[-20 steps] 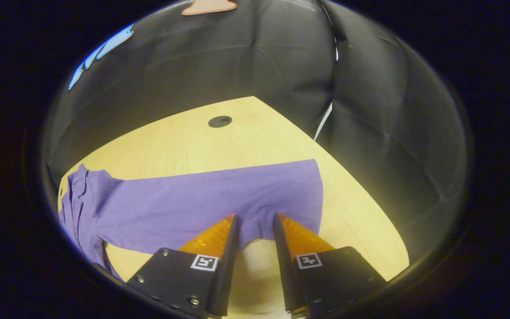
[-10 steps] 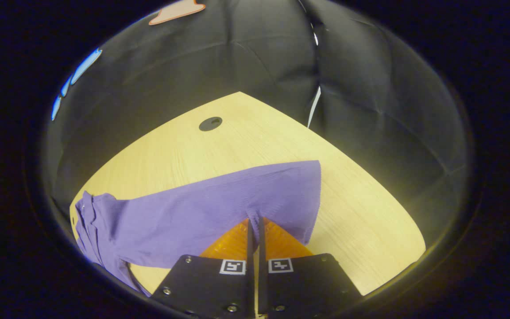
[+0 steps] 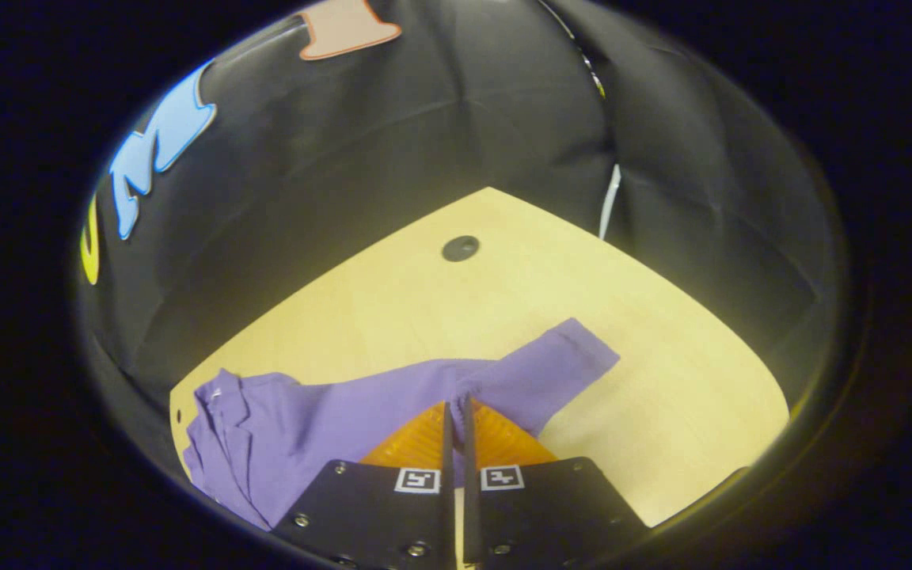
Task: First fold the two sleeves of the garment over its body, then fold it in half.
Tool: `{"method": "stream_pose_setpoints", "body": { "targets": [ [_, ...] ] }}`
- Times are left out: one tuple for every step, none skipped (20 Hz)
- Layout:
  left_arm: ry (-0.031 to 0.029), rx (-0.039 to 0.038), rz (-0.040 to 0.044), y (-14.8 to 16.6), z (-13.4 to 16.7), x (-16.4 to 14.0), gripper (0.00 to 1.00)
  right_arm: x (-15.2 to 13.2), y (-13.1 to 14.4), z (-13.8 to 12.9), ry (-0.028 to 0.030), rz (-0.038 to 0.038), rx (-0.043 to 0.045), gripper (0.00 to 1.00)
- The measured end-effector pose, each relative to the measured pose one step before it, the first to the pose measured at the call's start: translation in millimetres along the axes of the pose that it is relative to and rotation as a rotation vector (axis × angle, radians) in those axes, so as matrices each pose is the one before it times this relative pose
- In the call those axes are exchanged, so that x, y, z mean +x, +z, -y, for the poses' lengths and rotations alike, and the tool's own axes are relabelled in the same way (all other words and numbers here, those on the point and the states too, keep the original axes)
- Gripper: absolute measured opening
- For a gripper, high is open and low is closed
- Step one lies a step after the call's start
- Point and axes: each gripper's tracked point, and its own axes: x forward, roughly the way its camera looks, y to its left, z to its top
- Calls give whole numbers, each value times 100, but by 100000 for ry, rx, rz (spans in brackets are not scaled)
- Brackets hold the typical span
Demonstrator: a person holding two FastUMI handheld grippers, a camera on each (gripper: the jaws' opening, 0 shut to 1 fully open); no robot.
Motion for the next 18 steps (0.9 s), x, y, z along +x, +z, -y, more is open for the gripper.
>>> {"method": "stream_pose_setpoints", "body": {
  "targets": [
    [387, -55, 75, -128, -692, -108, 96, -549, 555, -223, 2757, 133, -1383, 4],
    [532, 76, 41, -195, -680, -221, 96, -564, 554, -514, 3019, -108, -1309, 4],
    [564, 94, -56, -180, -729, -104, 96, -985, 634, -292, 3012, -174, -1229, 4],
    [523, -65, -356, -431, -993, -186, 95, -1099, 935, -534, 3035, -311, -1215, 4],
    [182, -351, -651, -392, -768, -101, 96, -1458, 1198, -637, 3000, -528, -1329, 4],
    [444, -538, -764, -358, -901, -215, 96, -1048, 1116, -517, 2935, -192, -1316, 4],
    [777, -679, -645, -410, -896, -11, 96, -936, 722, -22, 2802, -661, -1498, 4],
    [979, -846, -625, -444, -1088, -148, 96, -903, 1059, -229, 2632, -762, -1571, 4],
    [1068, -935, -444, -316, -1112, 25, 96, -1195, 860, -191, 2095, -729, -1794, 4],
    [977, -821, -461, -371, -1186, 103, 96, -962, 906, -73, 2088, -828, -1768, 4],
    [925, -619, -437, -294, -1260, 84, 96, -34, 19, -85, 2414, -1090, -1580, 4],
    [672, -457, -775, -584, -1073, 93, 96, -713, 606, -145, 2051, -1009, -1651, 4],
    [562, -311, -769, -466, -1056, 123, 96, -262, 458, 84, 1844, -977, -1864, 4],
    [792, -191, -575, -329, -1013, 209, 96, -121, 270, 70, 2001, -1047, -1914, 4],
    [1058, -121, -568, -340, -1219, 261, 96, -105, -74, 83, 1810, -977, -1758, 4],
    [796, -143, -383, -360, -1012, 253, 96, -297, 335, -194, 2372, -1123, -1352, 4],
    [717, -226, -414, -249, -1000, 345, 96, 4, 243, 9, 1819, -1040, -1529, 4],
    [808, -202, -430, -187, -950, 353, 96, -34, 195, 104, 1375, -1237, -2011, 4]
  ]
}}
